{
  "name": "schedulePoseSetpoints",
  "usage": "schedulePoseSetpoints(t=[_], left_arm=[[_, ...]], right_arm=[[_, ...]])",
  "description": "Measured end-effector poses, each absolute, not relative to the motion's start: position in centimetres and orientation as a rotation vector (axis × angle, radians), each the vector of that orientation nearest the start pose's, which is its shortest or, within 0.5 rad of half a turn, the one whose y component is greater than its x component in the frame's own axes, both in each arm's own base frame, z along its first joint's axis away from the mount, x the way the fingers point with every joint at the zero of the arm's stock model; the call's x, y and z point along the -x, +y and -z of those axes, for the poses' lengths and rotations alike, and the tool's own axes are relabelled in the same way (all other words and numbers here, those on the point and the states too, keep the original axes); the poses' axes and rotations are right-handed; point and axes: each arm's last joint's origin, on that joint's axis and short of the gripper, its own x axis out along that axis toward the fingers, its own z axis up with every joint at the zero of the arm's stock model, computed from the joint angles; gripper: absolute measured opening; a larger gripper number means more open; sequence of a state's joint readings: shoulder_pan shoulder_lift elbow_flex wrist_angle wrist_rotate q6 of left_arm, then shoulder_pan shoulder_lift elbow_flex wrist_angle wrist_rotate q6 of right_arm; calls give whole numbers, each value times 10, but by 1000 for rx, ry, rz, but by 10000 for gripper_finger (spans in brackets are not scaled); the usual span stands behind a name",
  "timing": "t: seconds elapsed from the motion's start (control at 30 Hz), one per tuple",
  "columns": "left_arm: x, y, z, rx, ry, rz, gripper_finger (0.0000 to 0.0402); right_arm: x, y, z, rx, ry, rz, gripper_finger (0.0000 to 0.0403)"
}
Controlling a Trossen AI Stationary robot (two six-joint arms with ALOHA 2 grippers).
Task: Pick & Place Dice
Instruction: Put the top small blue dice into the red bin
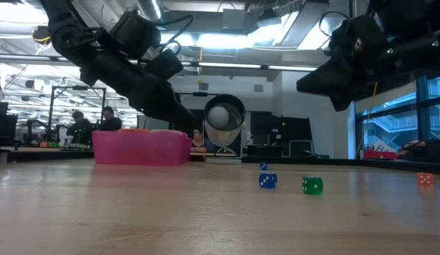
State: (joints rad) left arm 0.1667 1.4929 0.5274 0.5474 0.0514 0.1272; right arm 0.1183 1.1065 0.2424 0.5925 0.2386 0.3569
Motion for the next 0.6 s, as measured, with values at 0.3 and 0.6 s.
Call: schedulePoseSetpoints(t=[0.3, 0.6], left_arm=[[-276, 39, -166, -52, 355, -53, 167], [-275, 39, -166, 10, 362, -63, 165]], right_arm=[[-208, 10, -148, -236, 358, 224, 246], [-246, 4, -120, -115, 519, 315, 287]])
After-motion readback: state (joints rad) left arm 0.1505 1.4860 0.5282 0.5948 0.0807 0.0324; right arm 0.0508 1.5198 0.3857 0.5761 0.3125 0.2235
